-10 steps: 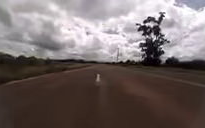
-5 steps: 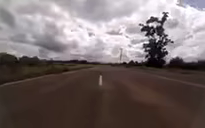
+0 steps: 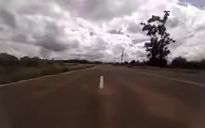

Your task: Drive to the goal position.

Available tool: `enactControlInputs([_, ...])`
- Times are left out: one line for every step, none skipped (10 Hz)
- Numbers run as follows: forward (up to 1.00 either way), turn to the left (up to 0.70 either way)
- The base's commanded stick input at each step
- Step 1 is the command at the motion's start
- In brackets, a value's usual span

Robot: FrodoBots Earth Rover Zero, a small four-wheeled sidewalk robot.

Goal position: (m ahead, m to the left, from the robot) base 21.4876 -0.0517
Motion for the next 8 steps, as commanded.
enactControlInputs([1.0, -0.01])
enactControlInputs([1.0, -0.02])
enactControlInputs([1.0, -0.09])
enactControlInputs([1.0, -0.02])
enactControlInputs([1.0, 0.0])
enactControlInputs([1.0, 0.0])
enactControlInputs([1.0, 0.0])
enactControlInputs([1.0, 0.0])
